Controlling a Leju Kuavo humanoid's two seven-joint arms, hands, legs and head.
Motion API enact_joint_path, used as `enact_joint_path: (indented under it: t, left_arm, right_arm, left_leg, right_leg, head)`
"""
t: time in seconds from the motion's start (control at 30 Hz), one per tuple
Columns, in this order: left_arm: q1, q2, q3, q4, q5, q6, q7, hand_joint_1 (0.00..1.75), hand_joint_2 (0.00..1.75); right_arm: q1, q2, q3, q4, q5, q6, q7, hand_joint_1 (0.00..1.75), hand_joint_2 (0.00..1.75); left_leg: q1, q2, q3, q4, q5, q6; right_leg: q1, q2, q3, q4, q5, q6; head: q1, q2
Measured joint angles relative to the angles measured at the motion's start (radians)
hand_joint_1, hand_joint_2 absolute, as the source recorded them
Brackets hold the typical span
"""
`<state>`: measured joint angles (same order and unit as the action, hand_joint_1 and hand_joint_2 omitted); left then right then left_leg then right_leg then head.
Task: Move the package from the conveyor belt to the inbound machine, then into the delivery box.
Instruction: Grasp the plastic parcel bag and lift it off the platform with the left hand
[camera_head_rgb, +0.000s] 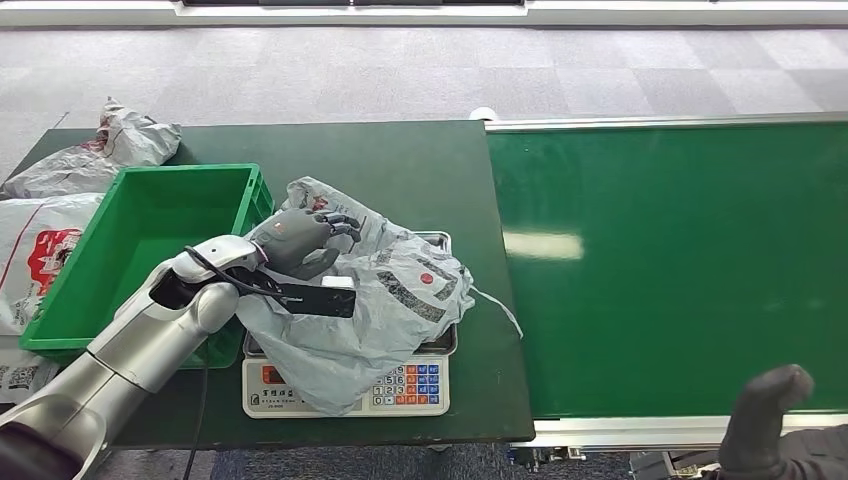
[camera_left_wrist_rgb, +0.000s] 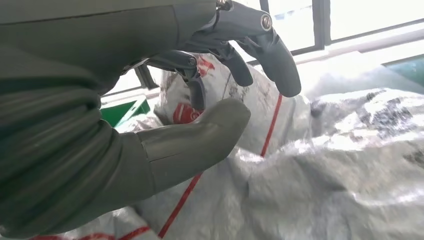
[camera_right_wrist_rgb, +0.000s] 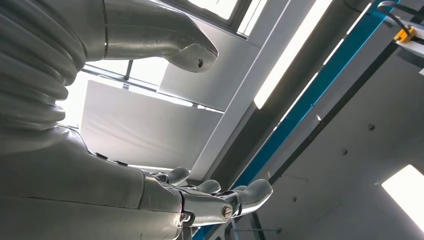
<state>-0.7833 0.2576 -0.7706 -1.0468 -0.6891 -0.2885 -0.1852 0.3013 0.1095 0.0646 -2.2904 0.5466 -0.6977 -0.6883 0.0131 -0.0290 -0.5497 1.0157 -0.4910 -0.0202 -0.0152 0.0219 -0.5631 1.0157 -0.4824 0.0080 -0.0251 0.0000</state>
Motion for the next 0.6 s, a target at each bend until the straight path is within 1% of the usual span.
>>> enact_joint_path:
  t: [0.07,0.13,0.2,0.27,0.47,0.6]
  left_arm:
    - [0.001,0.008,0.000,-0.013,0.025,-0.033,0.004,1.75,1.75]
    - [0.001,0.014,0.000,-0.021,0.035,-0.048,0.005,0.89,1.75]
    - [0.001,0.018,0.000,-0.026,0.046,-0.054,0.004,0.01,0.87]
    - [0.002,0.020,0.000,-0.030,0.083,-0.077,0.003,0.00,0.00]
    - [0.002,0.044,-0.012,-0.069,0.207,-0.209,0.017,0.00,0.00]
    - [-0.003,0.056,-0.046,-0.087,0.259,-0.239,0.034,0.00,0.00]
  right_arm:
    - [0.001,0.000,0.000,0.000,-0.008,0.000,-0.005,0.00,1.75]
    - [0.002,0.000,0.000,0.000,-0.010,0.000,-0.007,0.00,1.75]
    - [0.002,0.000,0.000,0.000,-0.011,0.000,-0.008,0.00,1.75]
    - [0.001,0.000,0.000,0.000,-0.010,0.000,-0.006,0.00,1.75]
    - [-0.003,0.001,0.000,0.000,0.008,0.000,0.020,0.00,1.75]
    - [-0.003,0.002,0.000,0.000,0.011,0.000,0.026,0.00,1.75]
  left_leg:
    - [0.000,0.000,0.000,0.000,0.000,0.000]
    - [0.000,0.000,0.000,0.000,0.000,0.000]
    - [0.000,0.000,-0.001,0.000,0.000,0.000]
    - [0.000,0.000,-0.001,0.000,0.000,0.000]
    - [0.000,0.000,-0.001,0.000,0.000,0.000]
    - [0.000,0.000,-0.001,0.000,0.000,0.000]
  right_leg:
    - [0.000,0.000,0.000,0.000,0.000,0.000]
    - [0.000,0.000,0.000,0.000,0.000,0.000]
    - [0.000,0.000,0.000,0.000,0.000,0.000]
    - [0.000,0.000,0.000,0.000,0.000,0.000]
    - [0.000,0.000,-0.001,0.000,0.000,0.000]
    - [0.000,0.000,-0.001,0.000,0.000,0.000]
  head:
    - [0.000,0.000]
    - [0.000,0.000]
    - [0.000,0.000]
    - [0.000,0.000]
    - [0.000,0.000]
    - [0.000,0.000]
